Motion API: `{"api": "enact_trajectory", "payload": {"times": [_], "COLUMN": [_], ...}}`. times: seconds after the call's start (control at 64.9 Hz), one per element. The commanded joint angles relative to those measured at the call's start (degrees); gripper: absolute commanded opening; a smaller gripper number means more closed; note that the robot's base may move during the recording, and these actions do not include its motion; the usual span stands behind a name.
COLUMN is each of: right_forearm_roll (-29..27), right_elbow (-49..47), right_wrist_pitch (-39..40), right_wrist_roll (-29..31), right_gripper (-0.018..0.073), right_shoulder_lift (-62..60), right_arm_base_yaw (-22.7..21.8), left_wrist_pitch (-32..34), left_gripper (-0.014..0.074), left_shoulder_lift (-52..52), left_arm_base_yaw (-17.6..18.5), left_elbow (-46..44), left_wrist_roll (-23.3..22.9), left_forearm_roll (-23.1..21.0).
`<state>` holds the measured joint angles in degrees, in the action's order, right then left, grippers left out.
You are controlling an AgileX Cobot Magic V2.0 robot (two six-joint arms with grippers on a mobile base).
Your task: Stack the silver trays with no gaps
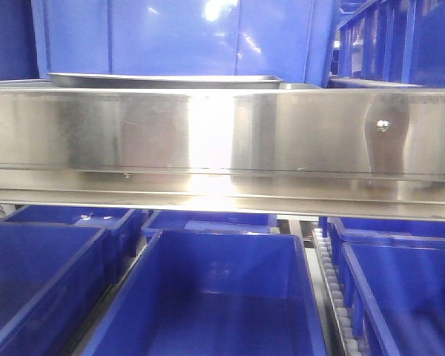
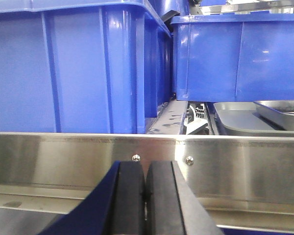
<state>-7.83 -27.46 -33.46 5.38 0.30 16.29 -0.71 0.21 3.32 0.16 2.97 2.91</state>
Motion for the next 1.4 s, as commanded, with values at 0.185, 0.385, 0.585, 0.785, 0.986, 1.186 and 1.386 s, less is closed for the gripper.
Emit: {"api": "enact_trajectory", "payload": {"times": [0.185,0.385,0.585,0.785,0.986,1.186,1.386], "right_forearm_roll": [-2.2,-3.5,-3.5,2.2,2.3,2.3,2.3], "right_elbow": [10.9,22.2,27.5,27.5,27.5,27.5,27.5], "right_wrist_pitch": [15.0,22.3,32.0,29.6,27.9,27.9,28.0], "right_wrist_roll": [0.1,0.1,0.1,0.1,0.1,0.1,-1.9], "right_gripper": [-0.0079,-0.0079,-0.0079,-0.0079,-0.0079,-0.0079,-0.0079], "right_shoulder_lift": [-0.3,-0.3,-0.3,-0.3,-0.3,-0.3,-0.3], "right_arm_base_yaw": [-11.3,-12.3,-12.2,-12.2,-12.2,-12.2,-12.2], "left_wrist_pitch": [1.3,1.3,1.3,1.3,1.3,1.3,1.3], "left_gripper": [-0.0007,-0.0007,-0.0007,-0.0007,-0.0007,-0.0007,-0.0007], "left_shoulder_lift": [-0.2,-0.2,-0.2,-0.2,-0.2,-0.2,-0.2], "left_arm_base_yaw": [-0.1,-0.1,-0.1,-0.1,-0.1,-0.1,-0.1], "left_elbow": [-0.2,-0.2,-0.2,-0.2,-0.2,-0.2,-0.2], "left_wrist_roll": [-0.5,-0.5,-0.5,-0.5,-0.5,-0.5,-0.5], "left_forearm_roll": [0.3,0.3,0.3,0.3,0.3,0.3,0.3]}}
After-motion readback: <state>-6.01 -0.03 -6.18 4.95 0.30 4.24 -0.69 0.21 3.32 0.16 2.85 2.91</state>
